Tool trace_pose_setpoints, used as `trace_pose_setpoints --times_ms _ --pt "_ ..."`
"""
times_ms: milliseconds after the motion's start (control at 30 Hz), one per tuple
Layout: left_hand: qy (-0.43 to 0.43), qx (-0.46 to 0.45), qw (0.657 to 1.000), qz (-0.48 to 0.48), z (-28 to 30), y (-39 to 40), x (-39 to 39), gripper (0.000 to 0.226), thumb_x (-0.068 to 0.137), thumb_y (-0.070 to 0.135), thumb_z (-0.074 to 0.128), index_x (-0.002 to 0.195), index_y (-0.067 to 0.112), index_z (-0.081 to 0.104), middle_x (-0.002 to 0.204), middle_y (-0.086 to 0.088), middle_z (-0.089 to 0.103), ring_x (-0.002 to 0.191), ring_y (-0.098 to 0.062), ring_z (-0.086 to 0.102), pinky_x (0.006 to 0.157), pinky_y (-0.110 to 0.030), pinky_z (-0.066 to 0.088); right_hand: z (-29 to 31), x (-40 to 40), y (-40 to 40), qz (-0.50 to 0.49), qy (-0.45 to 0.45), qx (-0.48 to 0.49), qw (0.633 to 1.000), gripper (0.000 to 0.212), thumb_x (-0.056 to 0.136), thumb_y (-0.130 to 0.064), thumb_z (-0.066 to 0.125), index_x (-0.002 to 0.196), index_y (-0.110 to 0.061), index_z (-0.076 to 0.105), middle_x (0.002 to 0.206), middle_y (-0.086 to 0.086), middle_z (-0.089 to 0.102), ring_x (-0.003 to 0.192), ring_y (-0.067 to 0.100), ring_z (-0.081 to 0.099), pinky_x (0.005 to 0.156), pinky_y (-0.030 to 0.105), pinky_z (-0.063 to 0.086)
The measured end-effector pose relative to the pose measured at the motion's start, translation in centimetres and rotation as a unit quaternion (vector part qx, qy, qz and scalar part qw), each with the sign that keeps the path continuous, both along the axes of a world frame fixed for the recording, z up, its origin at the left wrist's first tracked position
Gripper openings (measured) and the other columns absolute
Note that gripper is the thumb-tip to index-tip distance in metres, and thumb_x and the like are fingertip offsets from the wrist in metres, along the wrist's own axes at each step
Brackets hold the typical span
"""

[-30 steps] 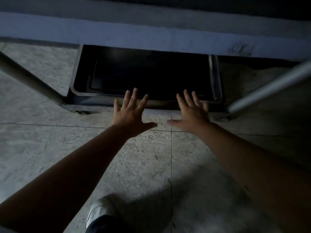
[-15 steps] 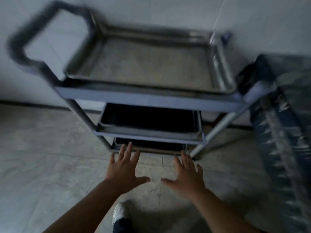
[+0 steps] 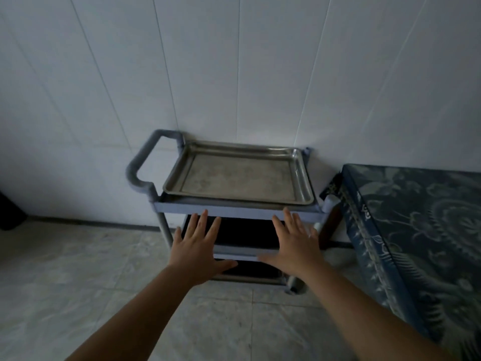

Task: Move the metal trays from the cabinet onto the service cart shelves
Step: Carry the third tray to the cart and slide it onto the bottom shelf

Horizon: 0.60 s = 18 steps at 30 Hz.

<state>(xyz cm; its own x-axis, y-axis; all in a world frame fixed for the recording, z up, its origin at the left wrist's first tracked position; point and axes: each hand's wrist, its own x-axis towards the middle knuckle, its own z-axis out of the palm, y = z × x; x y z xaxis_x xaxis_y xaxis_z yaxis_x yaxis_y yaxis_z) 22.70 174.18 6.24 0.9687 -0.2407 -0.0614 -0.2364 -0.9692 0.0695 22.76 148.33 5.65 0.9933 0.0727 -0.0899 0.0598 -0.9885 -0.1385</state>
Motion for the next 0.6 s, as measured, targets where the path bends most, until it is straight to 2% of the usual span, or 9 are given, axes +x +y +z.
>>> trace_pose_setpoints --times_ms 200,467,600 --pt "0.011 0.019 1.0 -0.021 0.5 2.7 2.9 0.12 0.061 0.097 0.028 0.151 0.034 -0.02 0.161 -0.005 -0.027 0.148 -0.028 -0.022 0.118 -0.058 0.001 -0.8 1.9 2.5 -0.024 0.012 -0.011 1.0 0.121 0.053 -0.097 0.029 0.148 -0.035 -0.013 0.155 -0.004 -0.032 0.147 0.022 -0.017 0.113 0.058 0.005" --pt "0.052 0.036 0.997 -0.046 -1.7 3.3 9.1 0.12 0.062 0.097 0.029 0.152 0.033 -0.018 0.16 -0.004 -0.027 0.149 -0.028 -0.021 0.118 -0.057 0.0 -2.7 6.1 3.0 -0.025 0.037 -0.01 0.999 0.122 0.055 -0.095 0.033 0.149 -0.033 -0.012 0.159 0.0 -0.025 0.147 0.024 -0.014 0.114 0.057 0.006" --pt "0.075 0.035 0.994 -0.069 -3.5 1.4 14.5 0.117 0.07 0.089 0.043 0.154 0.032 -0.016 0.163 -0.004 -0.024 0.151 -0.028 -0.016 0.119 -0.056 0.006 -3.5 11.3 1.2 -0.013 0.036 -0.004 0.999 0.116 0.063 -0.086 0.047 0.152 -0.03 -0.002 0.162 -0.002 -0.014 0.149 0.022 -0.004 0.114 0.056 0.01"
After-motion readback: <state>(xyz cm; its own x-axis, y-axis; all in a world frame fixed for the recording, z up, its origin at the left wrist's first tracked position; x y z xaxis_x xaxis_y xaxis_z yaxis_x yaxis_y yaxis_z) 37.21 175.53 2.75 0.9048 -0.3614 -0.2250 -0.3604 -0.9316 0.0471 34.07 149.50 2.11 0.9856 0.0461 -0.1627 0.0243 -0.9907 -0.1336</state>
